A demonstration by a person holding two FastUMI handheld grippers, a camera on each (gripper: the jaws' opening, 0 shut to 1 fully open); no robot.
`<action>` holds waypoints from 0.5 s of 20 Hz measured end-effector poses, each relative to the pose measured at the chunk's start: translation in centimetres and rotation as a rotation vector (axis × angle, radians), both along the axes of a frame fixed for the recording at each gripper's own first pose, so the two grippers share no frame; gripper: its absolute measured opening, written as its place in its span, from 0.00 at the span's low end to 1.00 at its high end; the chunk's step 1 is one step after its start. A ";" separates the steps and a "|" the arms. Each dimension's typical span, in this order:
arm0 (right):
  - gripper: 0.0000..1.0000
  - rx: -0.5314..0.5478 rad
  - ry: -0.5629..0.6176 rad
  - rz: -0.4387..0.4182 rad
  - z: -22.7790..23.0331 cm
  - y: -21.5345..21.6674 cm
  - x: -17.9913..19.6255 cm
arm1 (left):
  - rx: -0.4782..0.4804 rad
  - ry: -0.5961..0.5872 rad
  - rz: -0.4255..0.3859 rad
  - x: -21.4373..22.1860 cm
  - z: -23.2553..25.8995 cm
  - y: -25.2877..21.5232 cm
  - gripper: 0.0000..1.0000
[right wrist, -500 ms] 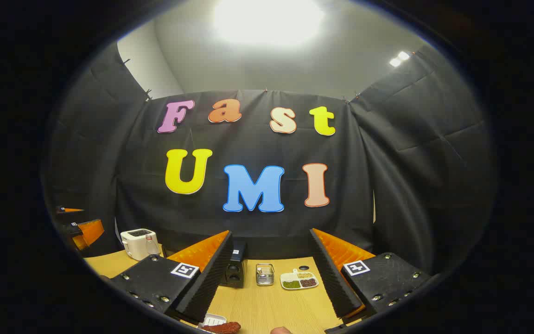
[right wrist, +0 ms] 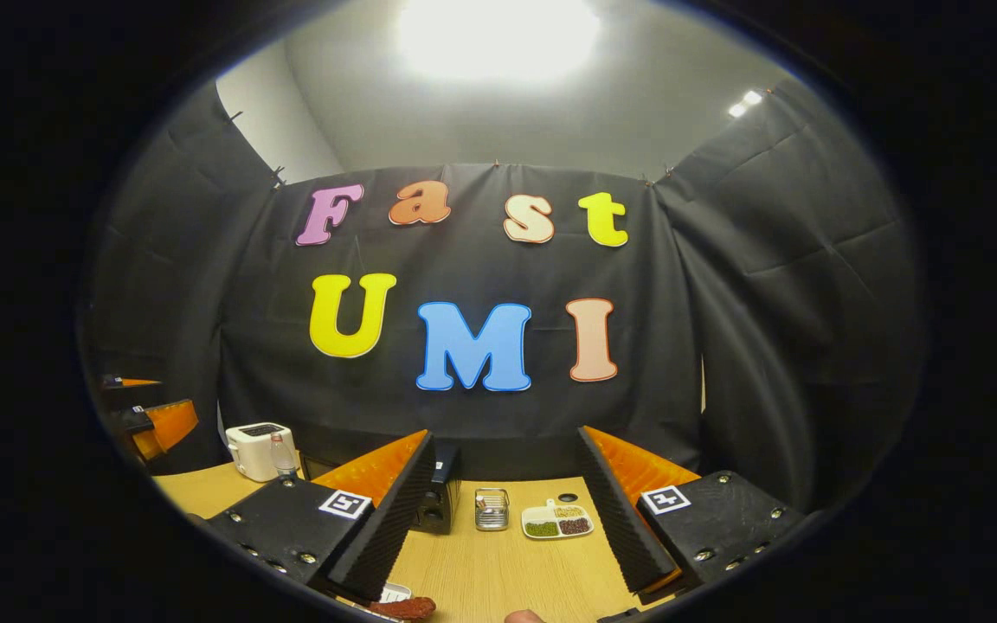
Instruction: Open the electric oven with the left hand, put the food in, and close the electric oven.
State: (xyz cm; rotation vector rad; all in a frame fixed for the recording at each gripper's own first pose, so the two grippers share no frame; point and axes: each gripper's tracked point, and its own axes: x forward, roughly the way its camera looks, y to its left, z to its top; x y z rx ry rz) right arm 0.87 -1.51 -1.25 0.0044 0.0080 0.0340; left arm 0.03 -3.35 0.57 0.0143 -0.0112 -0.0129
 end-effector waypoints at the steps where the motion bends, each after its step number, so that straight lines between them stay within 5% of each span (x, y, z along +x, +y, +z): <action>1: 0.98 -0.002 0.003 0.002 -0.3 -0.4 0.1 | -0.005 0.000 0.000 0.1 0.1 -0.4 1.00; 10: 0.98 0.054 0.035 0.049 -3.4 -2.4 1.6 | 0.021 0.001 0.023 3.3 0.1 -3.4 1.00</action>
